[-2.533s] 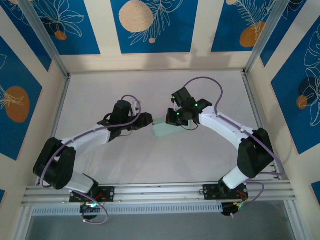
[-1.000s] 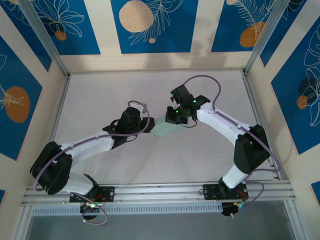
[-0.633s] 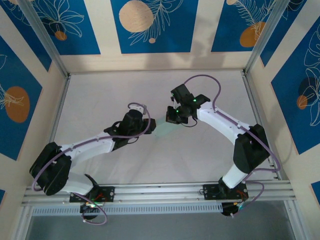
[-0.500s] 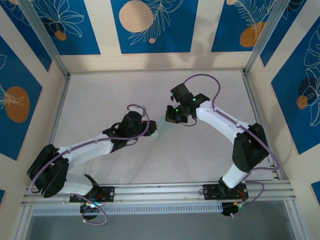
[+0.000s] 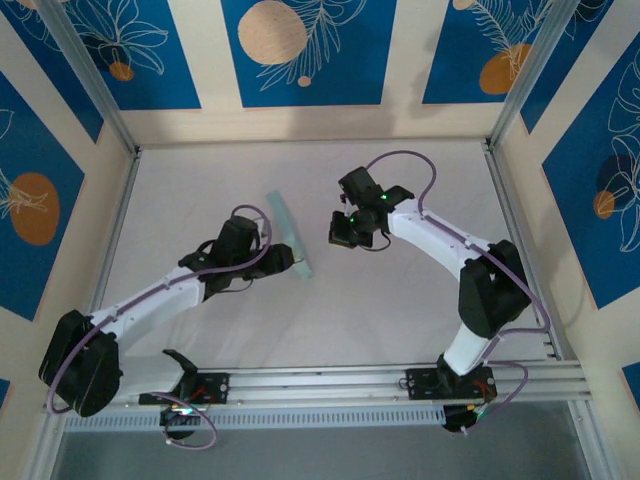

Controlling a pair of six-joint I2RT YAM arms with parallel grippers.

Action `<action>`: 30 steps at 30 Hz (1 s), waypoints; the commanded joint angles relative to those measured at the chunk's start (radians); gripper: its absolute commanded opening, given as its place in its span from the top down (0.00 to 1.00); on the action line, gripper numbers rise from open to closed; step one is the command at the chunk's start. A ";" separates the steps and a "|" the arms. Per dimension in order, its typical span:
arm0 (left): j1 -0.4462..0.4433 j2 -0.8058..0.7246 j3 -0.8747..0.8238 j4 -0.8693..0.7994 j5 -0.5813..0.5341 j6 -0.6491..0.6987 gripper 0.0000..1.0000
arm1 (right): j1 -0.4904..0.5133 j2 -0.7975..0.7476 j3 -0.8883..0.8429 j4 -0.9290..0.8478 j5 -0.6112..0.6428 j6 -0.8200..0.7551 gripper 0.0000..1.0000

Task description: Fold the paper box

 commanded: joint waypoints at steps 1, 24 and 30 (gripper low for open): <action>0.028 0.027 0.035 -0.047 0.041 0.068 0.49 | -0.031 -0.003 0.034 -0.014 -0.060 -0.015 0.92; 0.148 -0.071 0.062 -0.258 -0.074 0.111 0.48 | -0.014 0.502 0.614 -0.105 -0.094 -0.326 0.36; 0.192 -0.214 -0.148 -0.178 0.002 -0.164 0.53 | 0.022 0.703 0.894 -0.124 0.038 -0.477 0.21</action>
